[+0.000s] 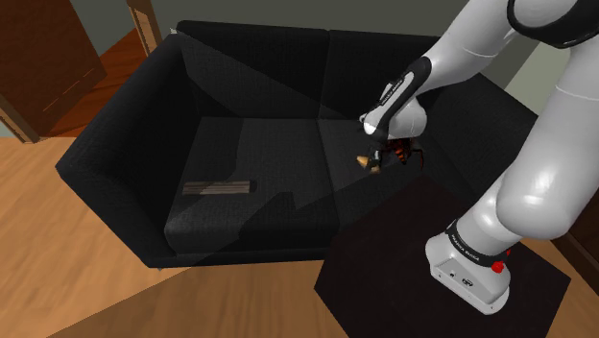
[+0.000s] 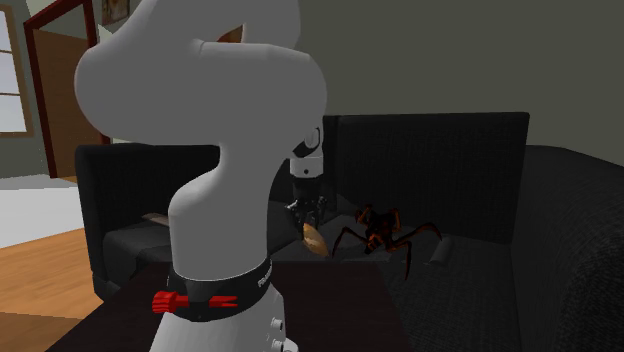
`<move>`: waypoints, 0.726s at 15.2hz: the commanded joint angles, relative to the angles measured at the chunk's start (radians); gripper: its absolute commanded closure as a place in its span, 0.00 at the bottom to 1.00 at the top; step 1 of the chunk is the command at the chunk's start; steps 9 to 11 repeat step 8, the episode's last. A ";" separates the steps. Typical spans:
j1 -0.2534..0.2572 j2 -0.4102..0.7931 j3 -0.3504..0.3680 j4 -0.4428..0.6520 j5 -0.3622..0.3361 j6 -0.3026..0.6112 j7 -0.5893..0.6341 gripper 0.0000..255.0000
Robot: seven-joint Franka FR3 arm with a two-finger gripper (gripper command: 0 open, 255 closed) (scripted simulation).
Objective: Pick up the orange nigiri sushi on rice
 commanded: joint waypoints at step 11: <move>0.061 -0.133 -0.097 -0.024 -0.159 -0.101 0.115 1.00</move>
